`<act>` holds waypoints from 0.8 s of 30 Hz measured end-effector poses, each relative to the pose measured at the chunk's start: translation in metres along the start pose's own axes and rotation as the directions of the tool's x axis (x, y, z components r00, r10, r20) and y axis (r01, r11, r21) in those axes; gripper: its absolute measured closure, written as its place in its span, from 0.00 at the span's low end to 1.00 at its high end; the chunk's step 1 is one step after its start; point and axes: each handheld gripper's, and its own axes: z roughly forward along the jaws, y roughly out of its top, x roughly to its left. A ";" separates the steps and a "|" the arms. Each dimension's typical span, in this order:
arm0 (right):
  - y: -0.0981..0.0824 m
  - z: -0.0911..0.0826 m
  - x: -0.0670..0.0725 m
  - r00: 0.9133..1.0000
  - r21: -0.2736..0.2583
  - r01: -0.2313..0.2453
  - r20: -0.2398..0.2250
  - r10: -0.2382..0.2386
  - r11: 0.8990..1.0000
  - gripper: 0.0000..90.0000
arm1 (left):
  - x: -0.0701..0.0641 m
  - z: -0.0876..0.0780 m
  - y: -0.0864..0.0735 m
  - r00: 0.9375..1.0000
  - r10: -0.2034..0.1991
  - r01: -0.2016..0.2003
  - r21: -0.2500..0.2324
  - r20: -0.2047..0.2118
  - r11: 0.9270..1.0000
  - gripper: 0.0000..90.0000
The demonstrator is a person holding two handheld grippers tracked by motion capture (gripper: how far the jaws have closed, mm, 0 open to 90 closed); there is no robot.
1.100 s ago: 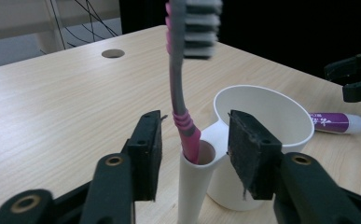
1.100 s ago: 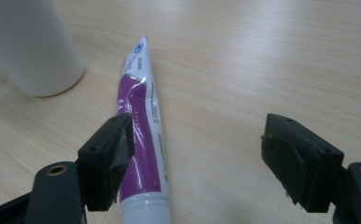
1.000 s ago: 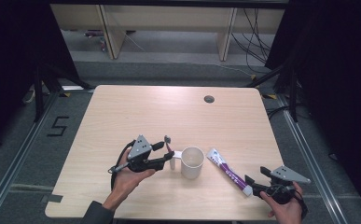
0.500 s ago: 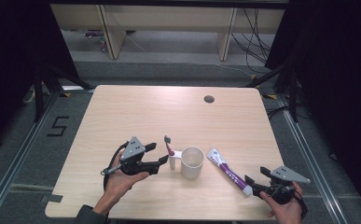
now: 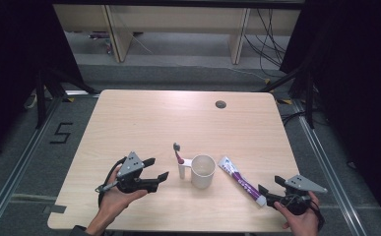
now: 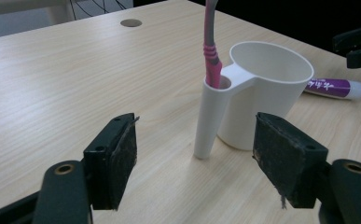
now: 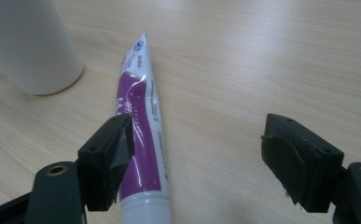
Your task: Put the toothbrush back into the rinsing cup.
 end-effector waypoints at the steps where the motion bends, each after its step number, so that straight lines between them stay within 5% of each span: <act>1: 0.000 0.000 0.000 1.000 0.000 0.000 0.000 0.000 1.000 0.29 | 0.000 0.000 0.000 1.000 0.000 0.000 0.000 0.000 1.000 0.33; 24: 0.000 0.000 0.000 1.000 0.003 0.003 0.001 -0.003 1.000 0.29 | -0.003 -0.020 -0.030 1.000 -0.011 0.011 0.061 -0.006 0.998 0.29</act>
